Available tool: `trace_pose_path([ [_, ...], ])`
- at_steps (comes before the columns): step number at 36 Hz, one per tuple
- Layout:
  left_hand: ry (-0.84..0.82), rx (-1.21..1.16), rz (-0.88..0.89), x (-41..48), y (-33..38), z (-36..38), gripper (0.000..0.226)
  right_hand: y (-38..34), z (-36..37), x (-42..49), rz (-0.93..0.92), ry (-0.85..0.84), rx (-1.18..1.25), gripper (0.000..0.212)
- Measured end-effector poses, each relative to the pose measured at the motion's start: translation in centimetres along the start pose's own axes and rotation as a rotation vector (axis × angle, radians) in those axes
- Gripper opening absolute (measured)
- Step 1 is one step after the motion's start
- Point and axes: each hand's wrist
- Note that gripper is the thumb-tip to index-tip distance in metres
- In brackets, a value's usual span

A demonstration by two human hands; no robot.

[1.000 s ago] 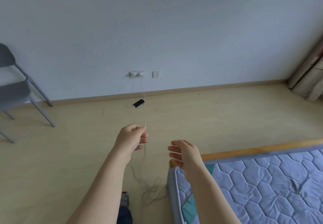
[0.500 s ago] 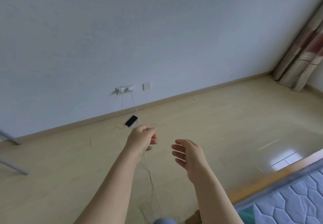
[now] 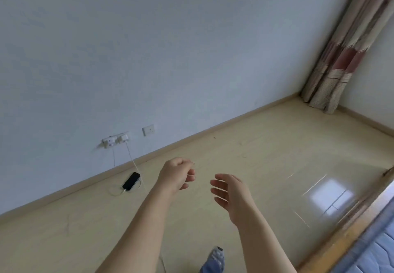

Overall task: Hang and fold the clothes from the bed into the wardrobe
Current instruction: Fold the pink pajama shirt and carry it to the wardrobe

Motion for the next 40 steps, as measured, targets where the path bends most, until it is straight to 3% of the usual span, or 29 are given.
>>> trace_pose_path([
  [10, -0.206, 0.04, 0.096, 15.9, 8.0, 16.1, 0.015, -15.9, -9.9, 10.2, -0.091, 0.145, 0.114, 0.01],
  [17, -0.409, 0.035, 0.08, 21.8, 11.0, 28.4, 0.014, -22.3, -19.1, 13.2, -0.092, 0.286, 0.246, 0.013],
  [31, -0.948, 0.072, 0.09, 31.2, 17.0, 57.7, 0.016, -33.1, -41.0, 21.3, -0.121, 0.634, 0.646, 0.012],
  [40, -1.238, 0.23, 0.102, 31.5, 20.3, 74.9, 0.015, -37.7, -53.5, 22.5, -0.109, 0.8, 0.926, 0.011],
])
Point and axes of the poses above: each hand's wrist, its own x-axis towards the middle knuckle, its own z-axis out of the palm, y = z × x, and after that the axes turned 13 degrees about z, right-handed
